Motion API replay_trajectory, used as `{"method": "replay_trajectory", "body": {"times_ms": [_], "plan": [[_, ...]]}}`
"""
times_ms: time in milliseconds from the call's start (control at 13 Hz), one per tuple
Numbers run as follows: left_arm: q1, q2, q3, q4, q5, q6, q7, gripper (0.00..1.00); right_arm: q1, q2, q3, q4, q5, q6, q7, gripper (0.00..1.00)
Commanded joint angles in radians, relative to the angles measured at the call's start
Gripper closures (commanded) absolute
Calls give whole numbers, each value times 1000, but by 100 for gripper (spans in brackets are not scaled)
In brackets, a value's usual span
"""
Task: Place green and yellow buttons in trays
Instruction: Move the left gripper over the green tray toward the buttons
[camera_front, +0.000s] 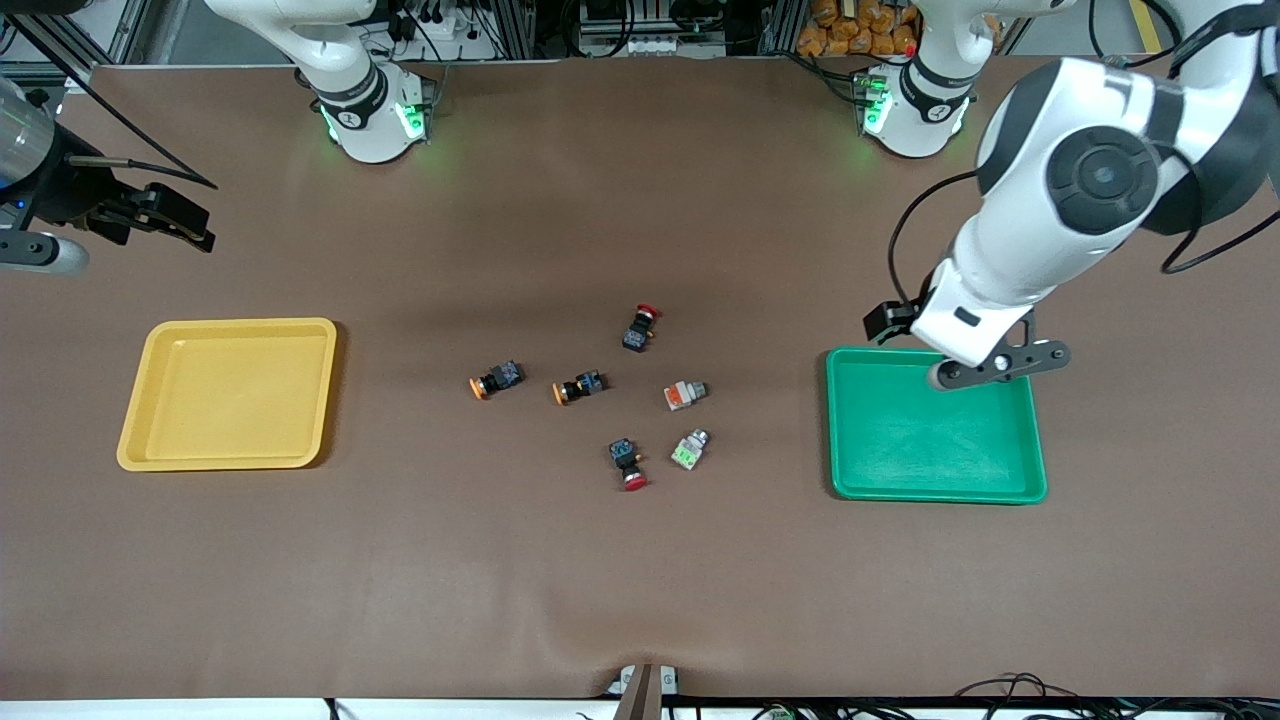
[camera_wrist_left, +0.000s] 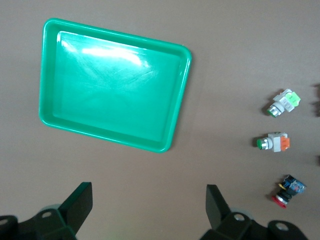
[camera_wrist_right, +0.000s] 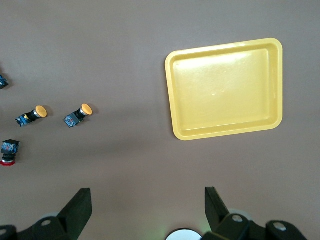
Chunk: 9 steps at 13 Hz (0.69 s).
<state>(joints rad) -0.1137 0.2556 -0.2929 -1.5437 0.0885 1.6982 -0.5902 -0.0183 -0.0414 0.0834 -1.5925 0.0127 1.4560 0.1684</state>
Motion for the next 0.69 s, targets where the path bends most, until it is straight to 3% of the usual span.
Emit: {"method": "replay_trajectory", "body": {"times_ms": [0,618], "plan": [[-8,30,0,34,22,11,-25,0,-6,50,1,31,-5,-34,-3,0],[-30,94,0,77,19,31,-93,0,-11,67,-2,43,-7,-57,-10,0]]}}
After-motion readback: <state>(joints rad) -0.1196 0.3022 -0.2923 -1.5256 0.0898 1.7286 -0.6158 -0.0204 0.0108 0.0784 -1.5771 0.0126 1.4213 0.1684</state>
